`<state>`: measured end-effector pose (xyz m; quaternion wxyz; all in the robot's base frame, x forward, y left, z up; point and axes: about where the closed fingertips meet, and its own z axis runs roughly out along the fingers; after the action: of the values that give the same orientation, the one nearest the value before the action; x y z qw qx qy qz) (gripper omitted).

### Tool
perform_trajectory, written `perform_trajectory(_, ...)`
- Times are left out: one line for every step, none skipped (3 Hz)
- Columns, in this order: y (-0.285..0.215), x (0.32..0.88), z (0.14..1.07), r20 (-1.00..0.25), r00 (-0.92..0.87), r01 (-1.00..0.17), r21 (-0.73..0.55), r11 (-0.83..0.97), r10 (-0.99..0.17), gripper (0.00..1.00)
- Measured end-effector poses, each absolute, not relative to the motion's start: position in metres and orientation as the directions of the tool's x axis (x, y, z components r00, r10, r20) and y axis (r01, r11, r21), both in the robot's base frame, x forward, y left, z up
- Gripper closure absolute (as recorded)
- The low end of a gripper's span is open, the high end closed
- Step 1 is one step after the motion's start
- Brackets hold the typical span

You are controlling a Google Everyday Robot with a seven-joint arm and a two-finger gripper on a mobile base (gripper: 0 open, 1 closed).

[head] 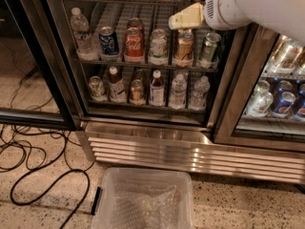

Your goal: Pick pepsi can from top shelf of fridge

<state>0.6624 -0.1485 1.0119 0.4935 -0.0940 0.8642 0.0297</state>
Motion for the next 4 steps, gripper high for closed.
perform_trajectory(-0.144, 0.689, 1.021, -0.9, -0.424, -0.138, -0.047, 0.989, -0.102, 0.0)
perform_trajectory(-0.149, 0.708, 1.029, -0.924, -0.376, -0.07, -0.054, 0.996, -0.077, 0.09)
perform_trajectory(-0.153, 0.723, 1.036, -0.94, -0.342, -0.004, -0.008, 1.0, -0.009, 0.14)
perform_trajectory(-0.154, 0.734, 1.042, -0.947, -0.318, 0.035, 0.029, 0.999, 0.039, 0.19)
